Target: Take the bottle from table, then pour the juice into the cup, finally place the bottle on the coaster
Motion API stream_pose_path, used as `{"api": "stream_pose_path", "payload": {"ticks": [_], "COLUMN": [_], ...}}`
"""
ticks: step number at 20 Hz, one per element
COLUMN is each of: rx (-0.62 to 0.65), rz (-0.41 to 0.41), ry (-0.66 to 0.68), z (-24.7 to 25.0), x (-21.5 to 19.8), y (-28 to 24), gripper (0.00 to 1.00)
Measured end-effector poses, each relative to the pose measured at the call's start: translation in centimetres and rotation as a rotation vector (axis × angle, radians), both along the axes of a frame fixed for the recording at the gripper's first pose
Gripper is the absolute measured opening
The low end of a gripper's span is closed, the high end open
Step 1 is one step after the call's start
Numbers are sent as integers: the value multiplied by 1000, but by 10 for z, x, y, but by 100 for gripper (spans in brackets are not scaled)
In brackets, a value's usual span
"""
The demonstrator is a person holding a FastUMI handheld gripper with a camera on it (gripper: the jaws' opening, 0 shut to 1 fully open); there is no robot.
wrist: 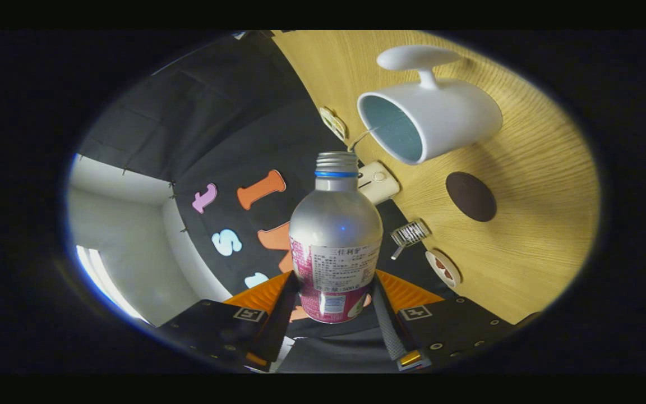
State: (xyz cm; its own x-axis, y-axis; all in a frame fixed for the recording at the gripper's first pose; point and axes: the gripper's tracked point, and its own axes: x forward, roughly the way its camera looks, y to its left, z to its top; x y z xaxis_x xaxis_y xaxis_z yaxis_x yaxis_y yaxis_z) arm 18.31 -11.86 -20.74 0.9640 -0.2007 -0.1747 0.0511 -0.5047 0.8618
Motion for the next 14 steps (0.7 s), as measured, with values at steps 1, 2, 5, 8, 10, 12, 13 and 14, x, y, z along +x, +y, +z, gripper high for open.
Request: {"api": "stream_pose_path", "payload": {"ticks": [1, 2, 5, 8, 10, 12, 13, 14], "rx": [4, 7, 19, 30, 38, 49, 54, 58], "rz": [-2, -2, -9, -14, -17, -22, -25, -26], "ry": [-3, -6, -12, -19, -22, -27, -30, -35], "z": [0, 1, 3, 6, 5, 7, 7, 8], "x": [-1, 0, 0, -1, -3, -2, -1, -1], "y": [0, -1, -2, -4, -5, -5, -6, -7], "gripper": [72, 72, 72, 72, 72, 72, 72, 72]}}
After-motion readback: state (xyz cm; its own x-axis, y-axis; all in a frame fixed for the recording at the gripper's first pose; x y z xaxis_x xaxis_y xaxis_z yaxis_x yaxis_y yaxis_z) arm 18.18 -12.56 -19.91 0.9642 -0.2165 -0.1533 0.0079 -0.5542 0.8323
